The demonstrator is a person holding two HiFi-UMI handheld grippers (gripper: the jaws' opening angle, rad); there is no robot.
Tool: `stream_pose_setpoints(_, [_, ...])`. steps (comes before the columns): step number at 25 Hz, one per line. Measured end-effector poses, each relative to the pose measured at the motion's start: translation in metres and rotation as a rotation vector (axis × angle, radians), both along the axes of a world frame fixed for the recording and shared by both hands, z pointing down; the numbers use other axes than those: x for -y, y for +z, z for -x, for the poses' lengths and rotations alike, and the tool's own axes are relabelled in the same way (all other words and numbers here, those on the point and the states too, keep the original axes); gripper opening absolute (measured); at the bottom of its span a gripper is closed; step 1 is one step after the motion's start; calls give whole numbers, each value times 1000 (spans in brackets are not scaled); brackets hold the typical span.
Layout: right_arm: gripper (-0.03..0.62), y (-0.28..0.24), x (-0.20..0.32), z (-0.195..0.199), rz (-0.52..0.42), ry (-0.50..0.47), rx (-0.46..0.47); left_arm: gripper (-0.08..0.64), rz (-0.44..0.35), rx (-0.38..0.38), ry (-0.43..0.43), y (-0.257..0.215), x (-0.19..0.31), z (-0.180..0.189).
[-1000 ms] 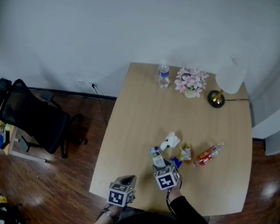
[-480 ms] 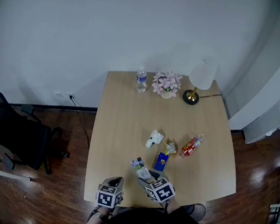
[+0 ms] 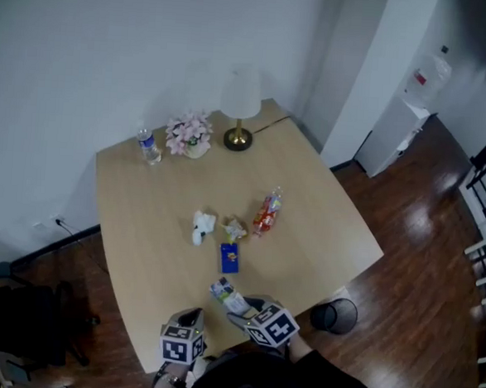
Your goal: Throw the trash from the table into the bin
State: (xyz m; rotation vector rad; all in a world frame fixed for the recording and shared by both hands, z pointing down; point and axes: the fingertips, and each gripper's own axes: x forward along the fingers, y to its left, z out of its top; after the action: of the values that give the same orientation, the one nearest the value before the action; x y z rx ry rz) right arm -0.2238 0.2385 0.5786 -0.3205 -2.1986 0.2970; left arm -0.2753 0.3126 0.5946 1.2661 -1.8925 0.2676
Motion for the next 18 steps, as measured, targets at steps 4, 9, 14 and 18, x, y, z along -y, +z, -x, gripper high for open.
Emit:
stream_pose_setpoints(4, [265, -5, 27, -23, 0, 44, 24, 2, -2, 19, 69, -5, 31, -21])
stream_pose_setpoints(9, [265, -8, 80, -80, 15, 153, 50, 3, 1, 21, 166, -6, 91, -66])
stream_pose_setpoints(14, [265, -6, 144, -168, 33, 332, 64, 3, 13, 16, 317, -7, 166, -132])
stream_pose_setpoints(18, [265, 12, 183, -245, 94, 503, 38, 3, 32, 8, 456, -3, 222, -197])
